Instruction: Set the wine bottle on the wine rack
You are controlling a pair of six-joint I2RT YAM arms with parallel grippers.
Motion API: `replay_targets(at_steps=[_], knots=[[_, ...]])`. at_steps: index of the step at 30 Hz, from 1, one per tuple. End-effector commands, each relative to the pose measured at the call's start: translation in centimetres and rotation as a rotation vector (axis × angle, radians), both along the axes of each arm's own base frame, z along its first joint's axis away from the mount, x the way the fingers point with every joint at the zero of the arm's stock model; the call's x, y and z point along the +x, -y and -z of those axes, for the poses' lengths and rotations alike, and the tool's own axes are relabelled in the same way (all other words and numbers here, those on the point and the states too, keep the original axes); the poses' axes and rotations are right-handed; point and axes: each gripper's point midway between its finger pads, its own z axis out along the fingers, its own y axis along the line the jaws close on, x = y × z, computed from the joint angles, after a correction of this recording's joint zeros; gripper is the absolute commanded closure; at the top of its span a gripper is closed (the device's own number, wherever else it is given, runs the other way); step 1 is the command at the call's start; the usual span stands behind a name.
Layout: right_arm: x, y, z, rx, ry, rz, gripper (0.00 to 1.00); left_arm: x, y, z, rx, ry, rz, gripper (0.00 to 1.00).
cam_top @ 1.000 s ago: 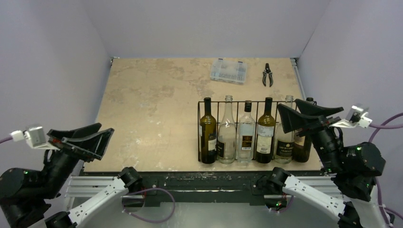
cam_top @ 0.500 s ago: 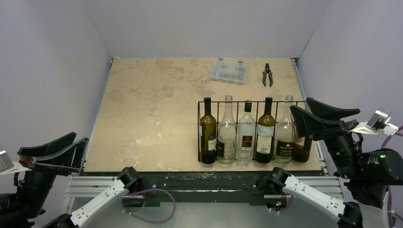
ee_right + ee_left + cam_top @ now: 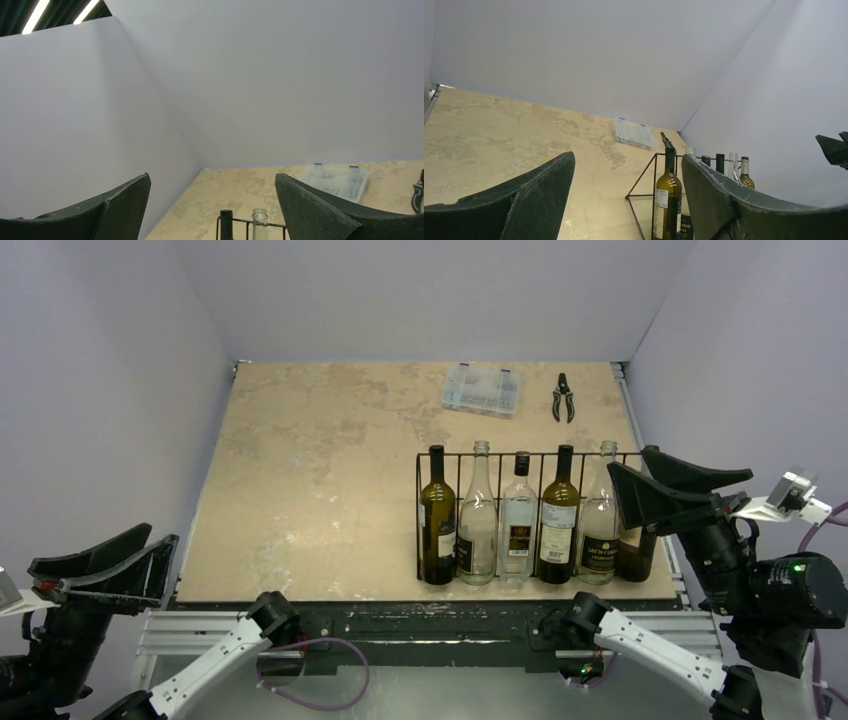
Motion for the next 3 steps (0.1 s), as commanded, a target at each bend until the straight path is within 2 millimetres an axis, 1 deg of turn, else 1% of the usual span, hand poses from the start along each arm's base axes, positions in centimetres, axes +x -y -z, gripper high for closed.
replay_targets(at_steps=[1,3], knots=[[0.35,0.20,0.63,-0.006,0.012,0.027,0.01,0.07,-0.26,0.00,0.013,0.010,-0.013,0.22],[0.19,0.61,0.84,0.011,0.014,0.034,0.01,0.19,-0.19,-0.08,0.014,0.014,-0.015,0.22]])
